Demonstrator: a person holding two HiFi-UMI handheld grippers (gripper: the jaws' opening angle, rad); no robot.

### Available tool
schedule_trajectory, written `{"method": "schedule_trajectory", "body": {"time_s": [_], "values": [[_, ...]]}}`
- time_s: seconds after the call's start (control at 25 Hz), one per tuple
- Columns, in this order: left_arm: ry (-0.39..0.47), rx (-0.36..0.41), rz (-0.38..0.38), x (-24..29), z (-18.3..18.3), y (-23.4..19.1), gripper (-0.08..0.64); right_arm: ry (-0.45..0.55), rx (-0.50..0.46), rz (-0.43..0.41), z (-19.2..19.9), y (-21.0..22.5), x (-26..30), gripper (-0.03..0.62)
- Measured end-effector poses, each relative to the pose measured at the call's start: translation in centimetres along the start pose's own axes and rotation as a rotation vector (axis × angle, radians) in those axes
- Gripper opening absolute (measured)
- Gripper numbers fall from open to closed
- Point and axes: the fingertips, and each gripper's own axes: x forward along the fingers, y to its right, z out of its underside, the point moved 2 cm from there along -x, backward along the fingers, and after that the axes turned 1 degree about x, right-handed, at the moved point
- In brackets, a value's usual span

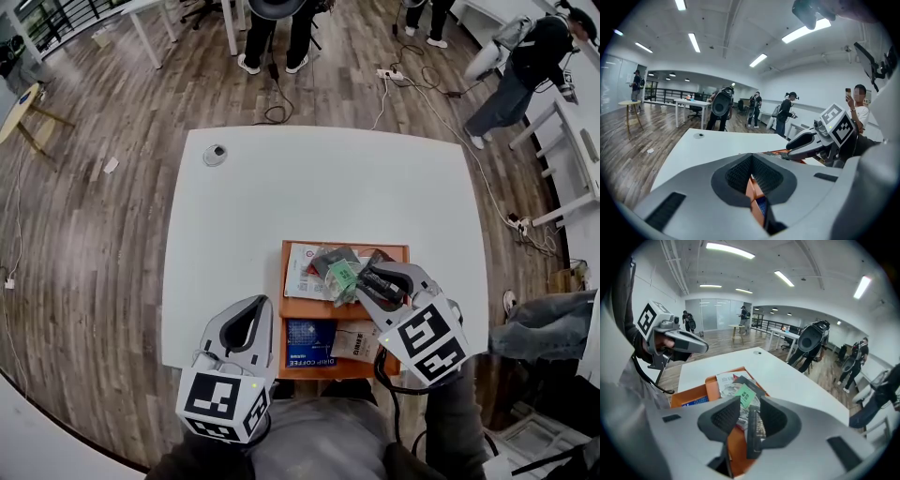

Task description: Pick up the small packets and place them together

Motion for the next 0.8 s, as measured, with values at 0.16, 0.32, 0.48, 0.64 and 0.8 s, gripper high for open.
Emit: {"method": "schedule_trajectory", "body": {"time_s": [0.16, 0.32, 0.48, 0.64, 0.8], "values": [[0.010, 0.009, 0.013, -0.5, -0.2, 0.6, -0.003, 0.019, 0.002, 0.033, -0.1, -0.2, -1.3, 0.130], [0.019, 0.015, 0.034, -0.7, -0.1, 1.4, -0.003, 0.031, 0.001, 0.060, 0.2, -0.6, -2.5, 0.130], [0.017, 0.029, 0.057, -1.0, -0.1, 2.1, -0.003, 0.034, 0.008, 0.073, 0.8, -1.5, -3.5, 0.130], [0.006, 0.040, 0.082, -1.3, 0.1, 2.8, -0.003, 0.018, 0.003, 0.044, 1.6, -3.1, -4.2, 0.130], [-0.009, 0.051, 0.102, -1.5, 0.9, 3.3, -0.003, -0.026, -0.028, -0.051, 3.4, -6.3, -3.6, 0.130]]}}
